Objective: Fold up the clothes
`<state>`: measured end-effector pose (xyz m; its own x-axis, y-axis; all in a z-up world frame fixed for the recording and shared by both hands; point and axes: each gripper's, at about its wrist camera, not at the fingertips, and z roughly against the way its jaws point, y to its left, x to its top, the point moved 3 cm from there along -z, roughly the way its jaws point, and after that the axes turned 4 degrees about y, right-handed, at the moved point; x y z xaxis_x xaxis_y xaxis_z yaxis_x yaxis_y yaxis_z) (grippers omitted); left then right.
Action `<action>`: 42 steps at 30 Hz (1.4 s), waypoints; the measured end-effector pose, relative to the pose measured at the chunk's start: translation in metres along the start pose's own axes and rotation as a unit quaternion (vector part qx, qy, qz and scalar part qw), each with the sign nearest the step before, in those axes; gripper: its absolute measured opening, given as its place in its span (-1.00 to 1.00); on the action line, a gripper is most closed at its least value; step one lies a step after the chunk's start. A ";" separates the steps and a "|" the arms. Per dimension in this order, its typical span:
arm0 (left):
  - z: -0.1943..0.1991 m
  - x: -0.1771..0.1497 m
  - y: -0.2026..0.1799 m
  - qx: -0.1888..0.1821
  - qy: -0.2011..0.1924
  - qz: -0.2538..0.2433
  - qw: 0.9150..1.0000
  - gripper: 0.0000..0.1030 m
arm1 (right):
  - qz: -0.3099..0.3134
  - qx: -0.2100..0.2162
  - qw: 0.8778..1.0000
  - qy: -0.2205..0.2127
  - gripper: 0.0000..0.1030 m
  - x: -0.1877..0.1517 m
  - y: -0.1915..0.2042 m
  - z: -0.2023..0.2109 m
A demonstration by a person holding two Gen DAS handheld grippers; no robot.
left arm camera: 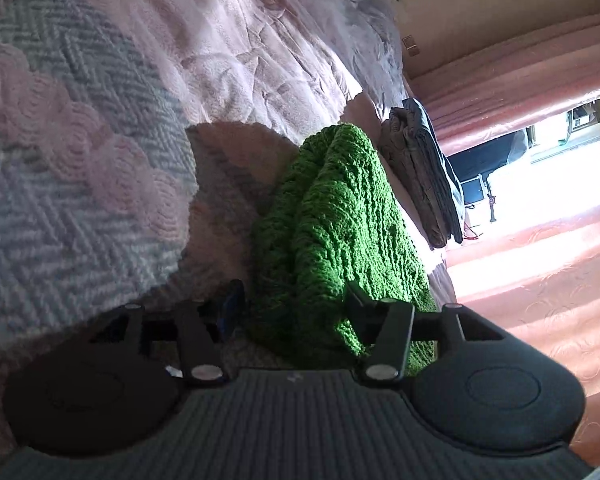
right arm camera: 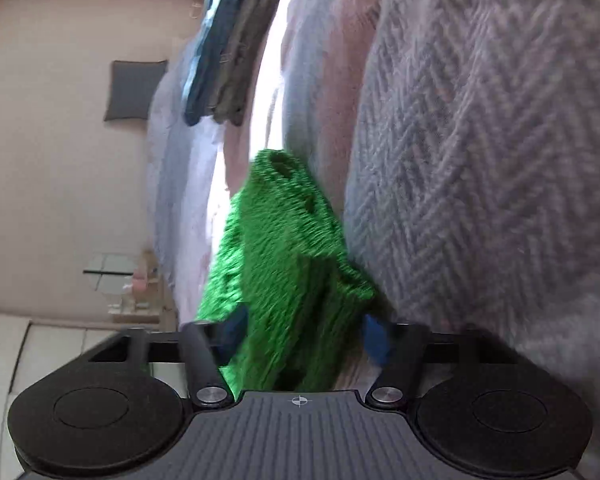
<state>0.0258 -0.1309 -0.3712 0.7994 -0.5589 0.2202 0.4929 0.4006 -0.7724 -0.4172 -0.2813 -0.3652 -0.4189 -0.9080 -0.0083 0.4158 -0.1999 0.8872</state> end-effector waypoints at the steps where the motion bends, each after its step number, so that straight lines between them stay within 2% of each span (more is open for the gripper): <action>1: -0.002 0.000 -0.001 0.003 0.002 -0.001 1.000 -0.24 | 0.007 -0.007 1.000 -0.003 -0.46 0.002 0.001 -0.006; 3: -0.001 -0.003 -0.007 0.001 -0.002 -0.017 1.000 -0.39 | 0.073 -0.017 0.997 -0.019 -0.64 0.003 0.016 -0.002; 5: 0.001 -0.007 -0.014 0.000 -0.006 -0.034 0.999 -0.42 | 0.160 -0.019 0.986 -0.042 -0.74 -0.001 0.039 0.010; 7: 0.000 -0.016 -0.019 -0.007 -0.002 -0.044 0.999 -0.42 | 0.181 -0.021 0.982 -0.050 -0.75 0.000 0.046 0.018; 9: -0.003 -0.024 -0.018 0.001 -0.005 -0.055 0.998 -0.39 | 0.180 -0.042 0.982 -0.043 -0.75 0.002 0.037 0.016; 11: -0.004 -0.029 -0.016 0.016 -0.008 -0.066 0.998 -0.31 | 0.153 -0.065 0.986 -0.020 -0.71 0.003 0.012 0.010; 13: 0.001 -0.028 -0.018 0.014 -0.009 -0.067 0.998 -0.29 | 0.109 -0.031 0.993 -0.021 -0.65 0.002 -0.003 0.021; 15: 0.008 -0.024 -0.019 0.009 -0.013 -0.057 0.998 -0.19 | 0.089 -0.019 0.995 -0.041 -0.53 0.002 -0.001 0.038; 16: 0.011 -0.022 -0.019 0.006 -0.015 -0.052 0.999 -0.18 | 0.083 -0.015 0.995 -0.053 -0.53 0.002 0.001 0.046; 20: 0.019 -0.015 -0.019 0.007 -0.029 -0.046 0.999 -0.17 | 0.061 0.023 0.997 -0.045 -0.53 0.012 0.006 0.053; 25: 0.020 -0.012 -0.016 -0.004 -0.033 -0.034 0.999 -0.17 | 0.032 0.011 0.999 -0.033 -0.53 0.021 -0.001 0.030; 28: 0.014 -0.010 -0.017 -0.007 -0.029 -0.035 0.999 -0.23 | 0.066 0.003 0.997 -0.046 -0.54 0.014 0.005 0.035; 29: 0.011 -0.011 -0.017 -0.004 -0.025 -0.040 0.999 -0.39 | 0.077 0.001 0.996 -0.050 -0.55 0.012 0.006 0.037; 30: 0.008 -0.011 -0.017 -0.002 -0.021 -0.045 0.999 -0.57 | 0.088 -0.002 0.995 -0.054 -0.93 0.010 0.008 0.039; 31: 0.007 -0.011 -0.018 0.000 -0.023 -0.051 0.998 -0.60 | 0.099 -0.005 0.993 -0.058 -0.92 0.008 0.010 0.041; 32: 0.009 -0.013 -0.020 -0.008 -0.027 -0.058 0.998 -0.79 | 0.110 -0.008 0.992 -0.062 -0.92 0.005 0.012 0.042; 36: 0.018 -0.022 -0.021 -0.033 -0.038 -0.085 0.995 -0.80 | 0.154 -0.018 0.985 -0.079 -0.94 -0.003 0.019 0.049; 38: 0.013 -0.027 -0.018 -0.018 -0.035 -0.099 0.994 -0.79 | 0.174 -0.026 0.981 -0.086 -0.94 -0.007 0.021 0.051; 39: 0.011 -0.029 -0.016 -0.010 -0.034 -0.105 0.994 -0.78 | 0.172 -0.052 0.980 -0.080 -0.94 -0.008 0.014 0.043; 42: 0.009 -0.030 -0.018 0.016 -0.038 -0.117 0.992 -0.73 | 0.204 -0.085 0.973 -0.071 -0.94 -0.013 0.012 0.022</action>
<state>-0.0038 -0.1147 -0.3588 0.6844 -0.5838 0.4368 0.6784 0.2903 -0.6749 -0.4247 -0.2633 -0.3446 -0.2933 -0.8669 0.4030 0.6929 0.0976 0.7144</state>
